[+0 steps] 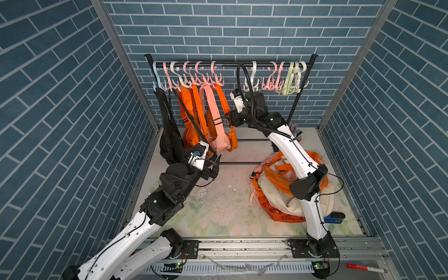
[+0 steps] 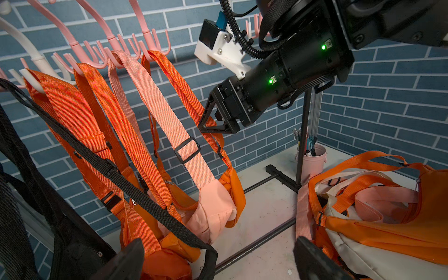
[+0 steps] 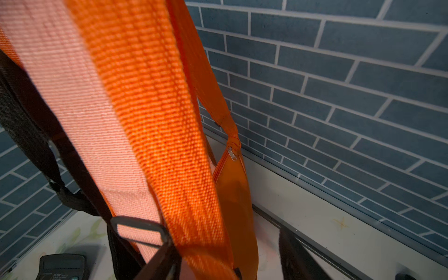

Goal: Take the bag off the hook
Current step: Pick up the bag from the hook.

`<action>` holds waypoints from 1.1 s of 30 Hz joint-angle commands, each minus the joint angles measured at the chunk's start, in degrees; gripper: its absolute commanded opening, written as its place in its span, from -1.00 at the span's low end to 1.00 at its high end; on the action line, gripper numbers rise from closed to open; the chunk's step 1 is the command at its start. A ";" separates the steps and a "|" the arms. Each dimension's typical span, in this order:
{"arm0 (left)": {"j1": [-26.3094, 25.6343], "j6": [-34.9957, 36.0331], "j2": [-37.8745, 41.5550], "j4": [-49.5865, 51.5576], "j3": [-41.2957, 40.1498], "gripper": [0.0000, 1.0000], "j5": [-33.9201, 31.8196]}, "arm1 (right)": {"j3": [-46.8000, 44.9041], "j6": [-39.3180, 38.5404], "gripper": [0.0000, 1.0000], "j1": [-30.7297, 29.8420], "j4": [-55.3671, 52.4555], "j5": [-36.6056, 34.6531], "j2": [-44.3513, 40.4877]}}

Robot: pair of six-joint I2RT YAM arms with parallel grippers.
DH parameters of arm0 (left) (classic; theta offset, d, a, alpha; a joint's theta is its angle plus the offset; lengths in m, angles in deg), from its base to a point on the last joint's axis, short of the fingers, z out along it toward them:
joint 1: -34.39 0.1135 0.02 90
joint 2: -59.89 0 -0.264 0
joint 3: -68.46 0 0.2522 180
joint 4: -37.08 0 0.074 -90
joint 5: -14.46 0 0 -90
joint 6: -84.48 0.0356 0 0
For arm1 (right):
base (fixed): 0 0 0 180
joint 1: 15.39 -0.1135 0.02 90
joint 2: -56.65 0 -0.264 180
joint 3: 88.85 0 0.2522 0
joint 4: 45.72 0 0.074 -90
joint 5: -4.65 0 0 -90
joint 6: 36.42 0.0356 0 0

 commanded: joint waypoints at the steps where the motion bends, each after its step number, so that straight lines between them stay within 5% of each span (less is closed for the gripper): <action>1: 0.41 0.20 0.17 -1.06 -1.01 0.94 -0.38 | 1.45 -0.22 0.18 -0.45 3.17 -1.05 1.66; 7: 0.41 0.55 0.39 -1.09 -1.02 0.95 -1.08 | 1.61 -0.07 -0.26 -0.62 5.45 -2.17 2.21; 10: 0.50 0.62 0.58 -1.04 -1.08 0.95 -1.08 | 1.53 -0.22 -0.82 -0.93 5.56 -2.80 1.71; 12: 0.50 0.68 0.81 -1.08 -1.06 0.95 -1.07 | 1.27 -0.35 -0.96 -1.00 5.53 -3.43 1.23; 33: 2.83 -3.03 -0.30 -1.14 -0.12 0.95 2.09 | -8.94 -0.75 -1.00 -1.15 5.49 -7.11 -9.00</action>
